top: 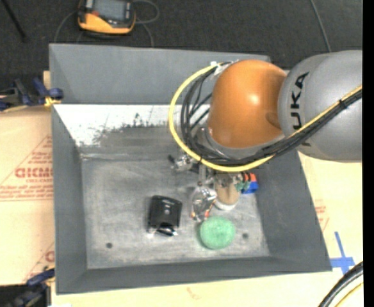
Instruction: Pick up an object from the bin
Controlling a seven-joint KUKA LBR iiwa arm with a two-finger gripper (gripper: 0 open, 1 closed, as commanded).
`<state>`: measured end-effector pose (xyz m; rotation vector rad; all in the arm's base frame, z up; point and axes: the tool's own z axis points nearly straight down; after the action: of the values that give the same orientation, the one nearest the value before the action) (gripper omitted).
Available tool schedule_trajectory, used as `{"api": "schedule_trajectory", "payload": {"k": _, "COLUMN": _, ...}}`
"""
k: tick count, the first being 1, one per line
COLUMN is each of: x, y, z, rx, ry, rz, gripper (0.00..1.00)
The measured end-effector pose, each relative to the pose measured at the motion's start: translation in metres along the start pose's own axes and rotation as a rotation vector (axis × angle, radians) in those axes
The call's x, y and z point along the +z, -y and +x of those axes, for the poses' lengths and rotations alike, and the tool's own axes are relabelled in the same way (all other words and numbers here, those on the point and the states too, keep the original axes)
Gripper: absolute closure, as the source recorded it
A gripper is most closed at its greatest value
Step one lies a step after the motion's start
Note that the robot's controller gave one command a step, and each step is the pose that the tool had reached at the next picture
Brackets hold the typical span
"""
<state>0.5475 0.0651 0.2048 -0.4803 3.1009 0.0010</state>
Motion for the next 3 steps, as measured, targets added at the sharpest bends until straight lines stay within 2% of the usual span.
{"api": "schedule_trajectory", "payload": {"k": 1, "x": 0.0, "y": 0.0, "z": 0.0, "rx": 0.0, "ry": 0.0, "rz": 0.0, "gripper": 0.0}}
{"api": "schedule_trajectory", "payload": {"k": 2, "x": 0.054, "y": -0.004, "z": -0.008, "rx": -0.023, "ry": 0.007, "rz": 0.001, "gripper": 0.0}}
{"api": "schedule_trajectory", "payload": {"k": 3, "x": 0.133, "y": -0.054, "z": 0.017, "rx": -0.176, "ry": 0.001, "rz": -0.002, "gripper": 1.0}}
